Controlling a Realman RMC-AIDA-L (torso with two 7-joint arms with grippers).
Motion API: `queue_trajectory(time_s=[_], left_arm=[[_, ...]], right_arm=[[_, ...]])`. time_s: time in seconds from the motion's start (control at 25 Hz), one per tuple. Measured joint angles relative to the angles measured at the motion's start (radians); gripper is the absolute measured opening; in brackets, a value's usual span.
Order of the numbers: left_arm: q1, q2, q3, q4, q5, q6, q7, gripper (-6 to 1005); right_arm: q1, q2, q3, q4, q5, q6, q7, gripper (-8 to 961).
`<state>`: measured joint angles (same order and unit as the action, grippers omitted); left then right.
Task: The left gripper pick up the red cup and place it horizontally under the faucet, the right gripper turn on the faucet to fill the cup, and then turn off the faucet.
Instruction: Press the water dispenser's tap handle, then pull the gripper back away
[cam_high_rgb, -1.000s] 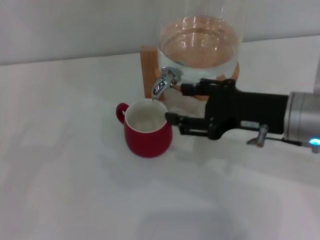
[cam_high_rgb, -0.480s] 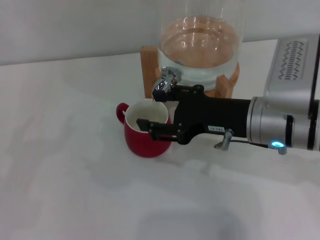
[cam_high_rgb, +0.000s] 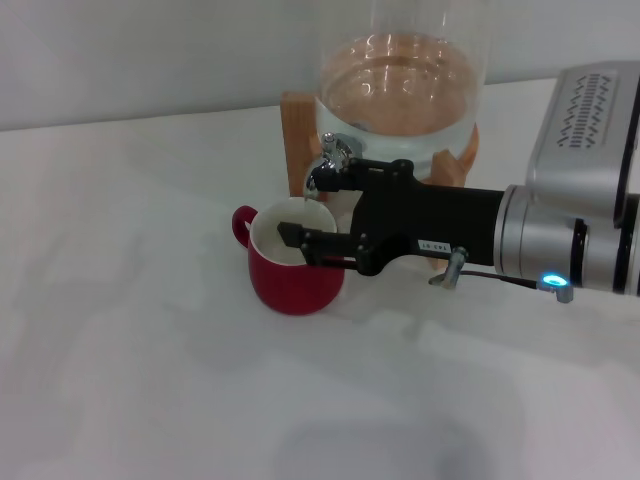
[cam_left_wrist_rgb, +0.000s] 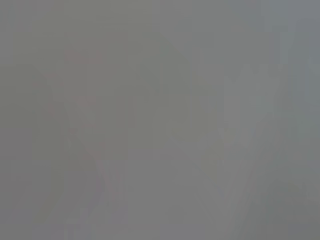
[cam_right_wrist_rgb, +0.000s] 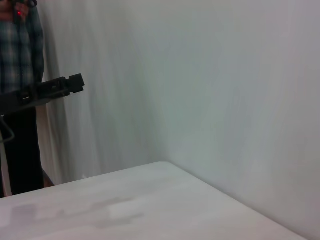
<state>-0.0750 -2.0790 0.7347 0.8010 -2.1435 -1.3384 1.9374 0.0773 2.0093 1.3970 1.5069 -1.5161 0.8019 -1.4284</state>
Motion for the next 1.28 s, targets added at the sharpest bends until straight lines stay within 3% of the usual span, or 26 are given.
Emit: queue_trajectory(time_s=[1.28], left_arm=[[-0.003, -0.001, 0.007, 0.004, -0.003, -0.012, 0.0, 879]], right_arm=[[-0.01, -0.003, 0.051, 0.002, -0.003, 0.0, 0.0, 719]])
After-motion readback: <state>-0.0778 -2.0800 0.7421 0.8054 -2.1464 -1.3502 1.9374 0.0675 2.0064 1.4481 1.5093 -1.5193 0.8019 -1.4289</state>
